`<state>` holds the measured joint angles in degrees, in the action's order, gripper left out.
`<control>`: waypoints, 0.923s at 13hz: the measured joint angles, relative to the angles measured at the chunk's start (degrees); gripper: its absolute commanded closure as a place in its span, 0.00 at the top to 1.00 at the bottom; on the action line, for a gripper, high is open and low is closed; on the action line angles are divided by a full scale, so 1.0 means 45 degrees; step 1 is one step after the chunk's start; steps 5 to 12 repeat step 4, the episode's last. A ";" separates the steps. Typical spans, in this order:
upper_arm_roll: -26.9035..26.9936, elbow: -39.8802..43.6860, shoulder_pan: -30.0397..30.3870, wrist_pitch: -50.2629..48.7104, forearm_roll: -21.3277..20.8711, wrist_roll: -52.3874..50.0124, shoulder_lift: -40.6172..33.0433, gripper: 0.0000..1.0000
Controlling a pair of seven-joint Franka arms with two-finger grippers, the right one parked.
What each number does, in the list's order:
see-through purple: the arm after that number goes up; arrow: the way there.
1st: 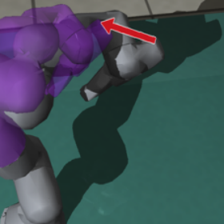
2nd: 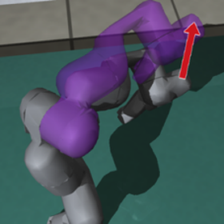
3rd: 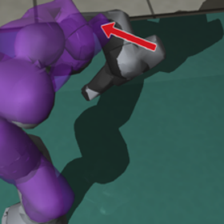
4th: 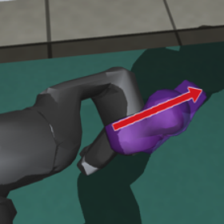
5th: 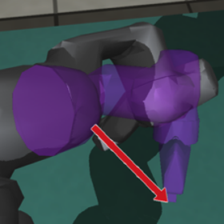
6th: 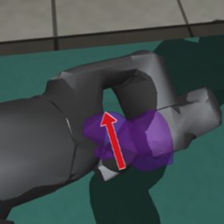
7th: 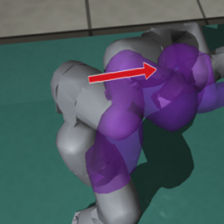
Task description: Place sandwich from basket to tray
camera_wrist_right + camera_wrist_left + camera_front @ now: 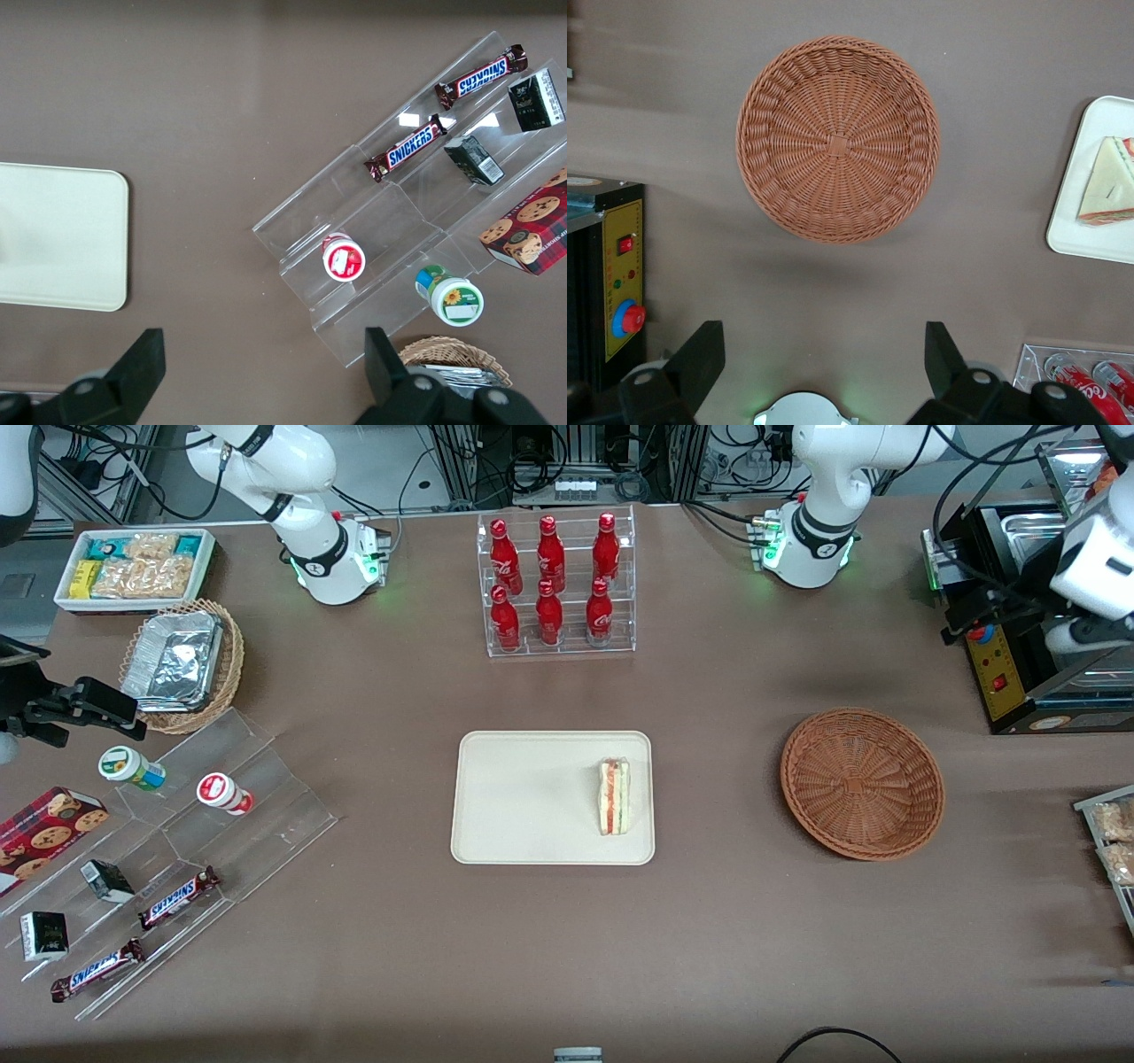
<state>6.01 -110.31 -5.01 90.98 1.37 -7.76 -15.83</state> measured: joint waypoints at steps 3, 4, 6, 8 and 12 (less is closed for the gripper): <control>-0.0403 0.1499 0.0153 -0.1246 -0.0003 0.0001 0.0501 1.00; -0.0660 0.1973 0.0295 -0.1442 -0.0006 0.0001 0.0754 1.00; -0.0660 0.1973 0.0295 -0.1442 -0.0006 0.0001 0.0754 1.00; -0.0660 0.1973 0.0295 -0.1442 -0.0006 0.0001 0.0754 1.00; -0.0660 0.1973 0.0295 -0.1442 -0.0006 0.0001 0.0754 1.00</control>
